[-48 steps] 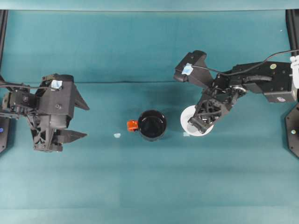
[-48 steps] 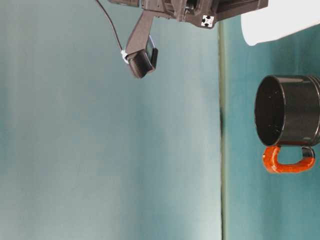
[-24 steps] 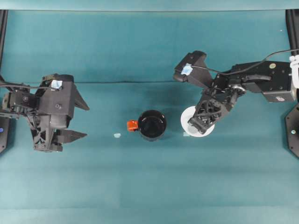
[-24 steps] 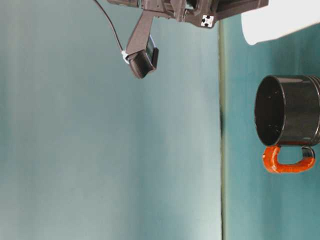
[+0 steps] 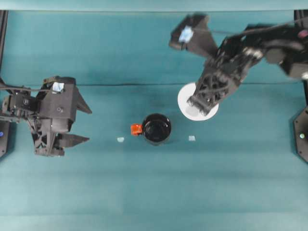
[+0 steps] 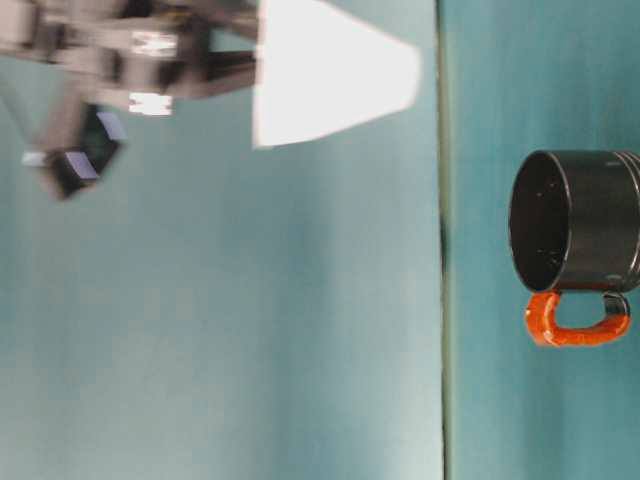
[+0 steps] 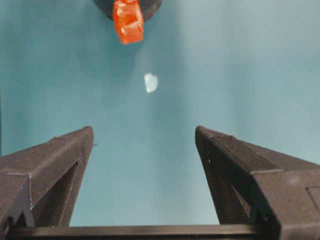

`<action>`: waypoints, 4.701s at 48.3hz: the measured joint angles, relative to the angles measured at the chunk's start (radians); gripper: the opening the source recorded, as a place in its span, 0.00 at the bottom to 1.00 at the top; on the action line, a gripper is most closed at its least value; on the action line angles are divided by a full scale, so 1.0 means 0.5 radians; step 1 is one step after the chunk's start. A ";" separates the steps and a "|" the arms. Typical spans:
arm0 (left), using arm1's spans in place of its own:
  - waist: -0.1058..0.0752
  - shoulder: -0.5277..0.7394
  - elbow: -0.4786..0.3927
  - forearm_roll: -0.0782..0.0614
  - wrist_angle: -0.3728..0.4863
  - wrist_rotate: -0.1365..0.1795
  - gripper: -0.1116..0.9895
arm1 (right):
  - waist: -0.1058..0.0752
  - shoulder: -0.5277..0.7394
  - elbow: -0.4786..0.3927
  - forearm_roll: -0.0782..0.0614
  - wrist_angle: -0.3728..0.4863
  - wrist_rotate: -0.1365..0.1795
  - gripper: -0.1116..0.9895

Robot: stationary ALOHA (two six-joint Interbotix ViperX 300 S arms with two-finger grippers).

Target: Put the paper cup into the moved red handle cup holder.

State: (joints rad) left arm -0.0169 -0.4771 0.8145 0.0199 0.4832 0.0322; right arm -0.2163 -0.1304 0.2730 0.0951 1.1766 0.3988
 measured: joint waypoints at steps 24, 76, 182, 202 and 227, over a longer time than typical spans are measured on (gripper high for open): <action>0.003 0.003 0.000 0.000 0.000 -0.006 0.91 | 0.083 0.206 -0.288 -0.012 -0.098 0.000 0.00; 0.003 0.003 0.000 -0.003 0.000 0.000 0.91 | 0.221 0.739 -0.230 -0.012 -0.451 -0.025 0.00; 0.006 -0.009 0.000 -0.003 0.000 -0.006 0.91 | 0.282 0.626 -0.285 -0.224 -0.331 -0.037 0.88; 0.006 -0.110 0.052 0.000 0.009 0.000 0.91 | 0.288 0.233 -0.107 -0.276 -0.371 -0.107 0.88; 0.006 -0.126 0.067 0.000 0.009 -0.049 0.91 | 0.356 -0.245 0.353 -0.276 -0.908 -0.233 0.88</action>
State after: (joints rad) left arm -0.0138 -0.5400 0.8483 0.0199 0.4878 0.0077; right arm -0.0383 -0.2531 0.4495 -0.0430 0.7225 0.2823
